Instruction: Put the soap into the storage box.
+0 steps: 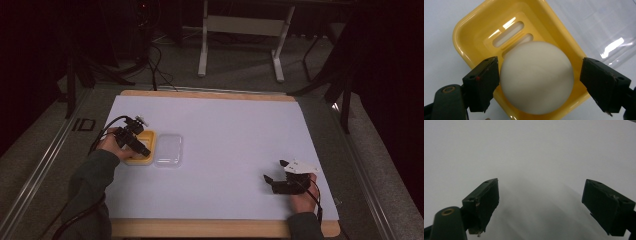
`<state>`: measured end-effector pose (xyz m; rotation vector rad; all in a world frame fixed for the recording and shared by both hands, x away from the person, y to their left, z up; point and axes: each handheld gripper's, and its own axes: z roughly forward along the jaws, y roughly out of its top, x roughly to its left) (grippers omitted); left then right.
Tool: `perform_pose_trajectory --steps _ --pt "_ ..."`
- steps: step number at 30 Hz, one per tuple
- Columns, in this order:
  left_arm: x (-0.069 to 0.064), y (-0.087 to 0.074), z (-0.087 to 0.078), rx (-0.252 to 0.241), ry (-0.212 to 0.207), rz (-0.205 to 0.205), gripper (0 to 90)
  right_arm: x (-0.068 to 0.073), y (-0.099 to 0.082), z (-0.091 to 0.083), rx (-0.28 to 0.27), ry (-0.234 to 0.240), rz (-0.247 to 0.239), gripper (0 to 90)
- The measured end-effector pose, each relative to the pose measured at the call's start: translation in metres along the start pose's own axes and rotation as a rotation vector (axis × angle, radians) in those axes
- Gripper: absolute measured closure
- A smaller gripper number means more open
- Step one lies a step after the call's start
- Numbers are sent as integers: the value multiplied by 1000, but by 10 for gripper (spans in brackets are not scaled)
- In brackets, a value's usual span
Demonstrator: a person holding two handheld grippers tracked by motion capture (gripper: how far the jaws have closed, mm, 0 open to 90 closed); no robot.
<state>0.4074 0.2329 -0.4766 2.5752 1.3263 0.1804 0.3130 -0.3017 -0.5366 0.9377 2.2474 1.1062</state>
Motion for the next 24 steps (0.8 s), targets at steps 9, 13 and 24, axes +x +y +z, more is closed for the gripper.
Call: perform_pose_trajectory --steps 9,13,24 --pt "-6 2 -13 -43 21 13 157 0 0 0 0 0 0 139" --pt "-7 3 -24 -69 43 20 158 0 0 0 0 -2 0 139" --pt "-17 3 -50 -189 58 25 165 0 0 0 7 -4 0 139"
